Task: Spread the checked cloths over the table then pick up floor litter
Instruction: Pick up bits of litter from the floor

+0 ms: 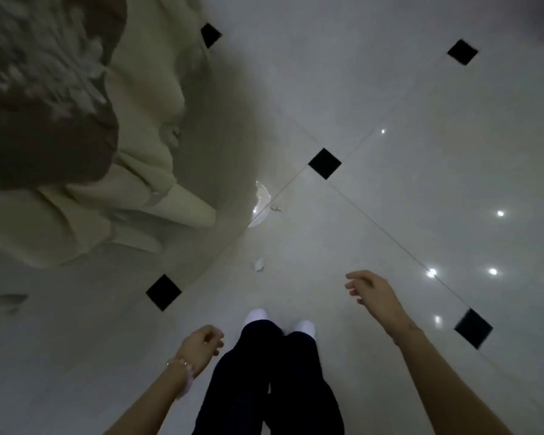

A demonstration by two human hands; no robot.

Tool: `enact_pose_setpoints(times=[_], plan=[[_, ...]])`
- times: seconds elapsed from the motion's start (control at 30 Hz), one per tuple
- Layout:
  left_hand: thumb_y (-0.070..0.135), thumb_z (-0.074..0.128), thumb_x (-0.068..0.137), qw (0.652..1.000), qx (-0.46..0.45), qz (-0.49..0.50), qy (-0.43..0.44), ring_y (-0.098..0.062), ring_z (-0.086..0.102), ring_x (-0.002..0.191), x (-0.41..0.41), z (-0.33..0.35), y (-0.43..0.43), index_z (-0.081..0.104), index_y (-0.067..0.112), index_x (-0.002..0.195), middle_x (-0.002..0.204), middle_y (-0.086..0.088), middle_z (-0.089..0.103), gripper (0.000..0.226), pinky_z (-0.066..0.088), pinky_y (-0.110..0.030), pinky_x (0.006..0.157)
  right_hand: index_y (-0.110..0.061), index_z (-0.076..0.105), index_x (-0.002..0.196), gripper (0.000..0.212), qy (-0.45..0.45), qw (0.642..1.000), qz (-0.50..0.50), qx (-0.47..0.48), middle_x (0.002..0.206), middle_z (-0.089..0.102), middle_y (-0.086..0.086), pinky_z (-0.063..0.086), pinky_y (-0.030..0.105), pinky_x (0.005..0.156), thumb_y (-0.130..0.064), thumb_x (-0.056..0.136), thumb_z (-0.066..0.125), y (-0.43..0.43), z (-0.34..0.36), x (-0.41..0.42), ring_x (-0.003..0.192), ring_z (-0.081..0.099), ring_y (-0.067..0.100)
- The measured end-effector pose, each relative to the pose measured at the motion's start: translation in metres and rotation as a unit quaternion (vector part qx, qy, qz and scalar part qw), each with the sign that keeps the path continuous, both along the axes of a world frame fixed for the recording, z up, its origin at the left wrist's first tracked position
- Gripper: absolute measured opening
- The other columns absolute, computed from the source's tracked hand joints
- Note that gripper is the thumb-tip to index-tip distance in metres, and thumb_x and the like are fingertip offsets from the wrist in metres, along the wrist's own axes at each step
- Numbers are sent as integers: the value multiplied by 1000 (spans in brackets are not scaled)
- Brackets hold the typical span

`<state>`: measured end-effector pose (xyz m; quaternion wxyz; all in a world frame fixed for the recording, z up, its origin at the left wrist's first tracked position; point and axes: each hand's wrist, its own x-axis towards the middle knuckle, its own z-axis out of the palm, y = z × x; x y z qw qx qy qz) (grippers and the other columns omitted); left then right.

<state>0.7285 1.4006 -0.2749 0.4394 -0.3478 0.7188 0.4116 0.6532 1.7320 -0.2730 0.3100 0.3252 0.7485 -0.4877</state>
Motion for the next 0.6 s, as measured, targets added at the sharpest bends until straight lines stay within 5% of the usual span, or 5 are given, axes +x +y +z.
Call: enact_pose_setpoints(times=[0.17,0.33,0.47,0.6], plan=[[17,54,90,979,-36,-163,118,-16,56,89,-74,-203,19,56,22,98,104,-4,60,10,44,-22,76,-17,59,120,29,81,986,138,54,110,63,1,42,22,80,-16,93,50,-21,-179,-80,97,57,14],[55,44,75,914,-111,-316,230,-20,49,120,-121,-375,19,53,21,126,131,1,50,62,42,-28,97,-19,51,131,41,149,953,240,112,132,55,3,36,23,94,-19,90,56,-61,-340,-155,119,52,19],[51,48,76,815,-148,-424,367,-20,57,97,-120,-456,13,54,31,105,115,4,49,36,55,-29,65,-18,52,132,48,230,912,307,147,137,50,6,34,26,96,-16,85,61,-95,-420,-201,121,48,25],[35,51,75,749,-141,-444,471,-11,42,79,-114,-474,17,60,29,81,91,4,60,13,43,-18,53,-16,65,114,32,292,889,316,157,121,55,7,33,22,79,-12,82,61,-118,-465,-218,109,48,26]])
